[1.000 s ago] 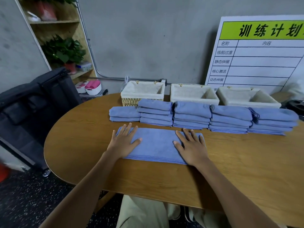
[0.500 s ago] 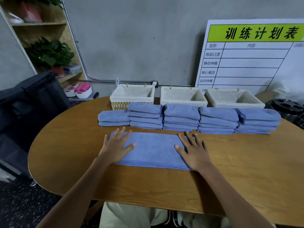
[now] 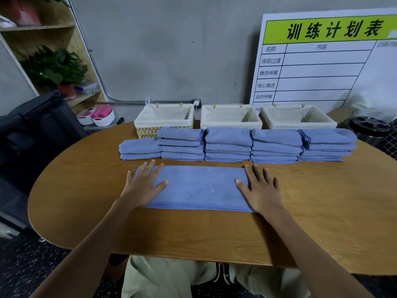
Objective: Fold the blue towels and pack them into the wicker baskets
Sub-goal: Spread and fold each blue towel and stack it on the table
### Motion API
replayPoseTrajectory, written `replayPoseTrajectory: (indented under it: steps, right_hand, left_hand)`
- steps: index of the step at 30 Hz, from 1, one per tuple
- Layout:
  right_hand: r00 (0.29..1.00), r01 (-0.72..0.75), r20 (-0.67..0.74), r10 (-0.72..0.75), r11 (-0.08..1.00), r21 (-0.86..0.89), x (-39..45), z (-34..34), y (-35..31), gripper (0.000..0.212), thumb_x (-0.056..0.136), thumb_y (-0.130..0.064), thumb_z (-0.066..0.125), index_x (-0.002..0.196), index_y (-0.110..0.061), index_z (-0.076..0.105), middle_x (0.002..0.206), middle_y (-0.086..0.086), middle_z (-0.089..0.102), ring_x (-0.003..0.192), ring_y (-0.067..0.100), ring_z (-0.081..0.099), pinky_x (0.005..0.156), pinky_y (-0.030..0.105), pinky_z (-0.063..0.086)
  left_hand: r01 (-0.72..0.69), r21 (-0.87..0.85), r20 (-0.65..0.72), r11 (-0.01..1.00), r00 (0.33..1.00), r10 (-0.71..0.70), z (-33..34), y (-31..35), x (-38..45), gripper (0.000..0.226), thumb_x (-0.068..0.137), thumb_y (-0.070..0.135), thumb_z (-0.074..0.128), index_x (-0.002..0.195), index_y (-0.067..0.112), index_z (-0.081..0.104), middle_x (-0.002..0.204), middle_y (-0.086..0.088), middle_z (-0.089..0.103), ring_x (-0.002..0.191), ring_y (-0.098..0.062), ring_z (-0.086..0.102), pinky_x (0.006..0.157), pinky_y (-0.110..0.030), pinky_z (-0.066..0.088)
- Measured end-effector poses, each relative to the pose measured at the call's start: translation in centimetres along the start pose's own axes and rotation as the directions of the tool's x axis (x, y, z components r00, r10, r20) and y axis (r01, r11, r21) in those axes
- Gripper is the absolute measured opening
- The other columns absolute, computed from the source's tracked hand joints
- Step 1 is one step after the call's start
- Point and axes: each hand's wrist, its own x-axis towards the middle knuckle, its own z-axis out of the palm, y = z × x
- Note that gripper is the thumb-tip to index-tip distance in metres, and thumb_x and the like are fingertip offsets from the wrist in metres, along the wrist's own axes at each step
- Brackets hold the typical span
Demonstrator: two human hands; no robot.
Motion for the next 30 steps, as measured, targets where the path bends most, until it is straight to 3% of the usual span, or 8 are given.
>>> replayPoseTrajectory:
  steps: [4, 6, 8, 10, 13, 19, 25, 30]
  right_hand:
    - [0.975, -0.026, -0.219, 0.032, 0.999, 0.026, -0.7, 0.1, 0.4, 0.079, 0.094, -0.071, 0.025, 0.151, -0.017, 0.034, 0.158, 0.007, 0.031, 0.148, 0.029, 0.020, 0.119, 0.050, 0.019]
    - [0.951, 0.007, -0.309, 0.003, 1.000, 0.029, -0.8, 0.3, 0.4, 0.070, 0.094, -0.069, 0.031, 0.136, -0.018, 0.053, 0.146, 0.005, 0.045, 0.139, 0.026, 0.033, 0.114, 0.047, 0.025]
    - [0.939, 0.038, -0.344, -0.013, 0.997, 0.064, -0.7, 0.4, 0.5, 0.065, 0.094, -0.070, 0.035, 0.128, -0.020, 0.060, 0.136, 0.003, 0.051, 0.132, 0.025, 0.040, 0.111, 0.045, 0.028]
    - [0.943, 0.078, -0.328, -0.052, 0.995, 0.067, -0.6, 0.5, 0.5, 0.063, 0.094, -0.069, 0.035, 0.124, -0.020, 0.061, 0.129, 0.003, 0.053, 0.125, 0.025, 0.044, 0.109, 0.043, 0.031]
    - [0.939, 0.121, -0.338, -0.069, 0.983, 0.135, -0.6, 0.6, 0.6, 0.050, 0.095, -0.060, 0.045, 0.120, -0.019, 0.060, 0.119, 0.003, 0.055, 0.117, 0.027, 0.048, 0.103, 0.043, 0.035]
    - [0.935, 0.153, -0.353, 0.030, 0.864, 0.479, -0.2, 0.0, 1.6, 0.028, 0.098, -0.028, 0.057, 0.124, -0.020, 0.055, 0.115, -0.002, 0.067, 0.111, 0.025, 0.055, 0.094, 0.039, 0.039]
    - [0.974, 0.208, -0.175, -0.140, 0.858, 0.470, 4.5, -1.7, 2.3, 0.024, 0.096, -0.048, 0.056, 0.099, -0.031, 0.073, 0.090, -0.014, 0.068, 0.095, 0.011, 0.063, 0.075, 0.032, 0.045]
    - [0.975, 0.223, -0.082, -0.209, 0.861, 0.458, 6.6, -1.9, 1.6, 0.014, 0.089, -0.044, 0.065, 0.082, -0.032, 0.068, 0.087, -0.018, 0.063, 0.092, 0.003, 0.056, 0.088, 0.037, 0.042]
  left_hand:
    - [0.009, 0.080, -0.045, 0.997, 0.999, -0.006, 0.3, 0.2, -0.1, 0.073, 0.096, 0.071, 0.019, 0.159, 0.037, 0.006, 0.168, 0.000, -0.004, 0.155, -0.022, -0.003, 0.118, -0.064, 0.004]
    - [-0.035, 0.131, -0.187, 0.991, 0.981, 0.060, 0.1, 0.2, -0.2, 0.065, 0.099, 0.065, 0.024, 0.155, 0.033, 0.029, 0.165, -0.008, 0.016, 0.153, -0.026, 0.015, 0.116, -0.064, 0.013]
    - [-0.187, 0.113, -0.355, 0.976, 0.910, 0.215, -0.5, 1.6, 0.0, 0.059, 0.095, 0.056, 0.031, 0.135, 0.023, 0.060, 0.143, -0.008, 0.048, 0.131, -0.029, 0.049, 0.105, -0.055, 0.037]
    - [-0.333, -0.065, -0.451, 0.941, 0.851, 0.270, -1.2, 5.2, 0.5, 0.043, 0.092, 0.045, 0.043, 0.114, 0.020, 0.071, 0.115, 0.000, 0.059, 0.099, -0.023, 0.062, 0.084, -0.039, 0.049]
    - [-0.392, -0.337, -0.323, 0.856, 0.902, 0.287, -2.1, 13.5, 1.7, 0.019, 0.095, 0.036, 0.053, 0.102, 0.030, 0.069, 0.097, 0.011, 0.063, 0.083, -0.012, 0.061, 0.075, -0.034, 0.052]
    - [-0.366, -0.363, -0.326, 0.857, 0.911, 0.251, 0.3, 21.7, 2.7, 0.016, 0.095, 0.033, 0.059, 0.110, 0.032, 0.064, 0.077, 0.010, 0.051, 0.077, -0.011, 0.053, 0.066, -0.031, 0.043]
    - [-0.465, -0.321, -0.414, 0.825, 0.853, 0.319, 0.8, 20.6, 1.5, 0.016, 0.089, 0.041, 0.063, 0.080, 0.031, 0.058, 0.083, 0.013, 0.057, 0.080, -0.006, 0.053, 0.078, -0.037, 0.042]
    - [-0.579, -0.256, -0.403, 0.774, 0.792, 0.459, 1.6, 22.0, -1.0, 0.026, 0.088, 0.050, 0.059, 0.073, 0.029, 0.056, 0.078, 0.014, 0.052, 0.077, -0.005, 0.048, 0.073, -0.032, 0.037]
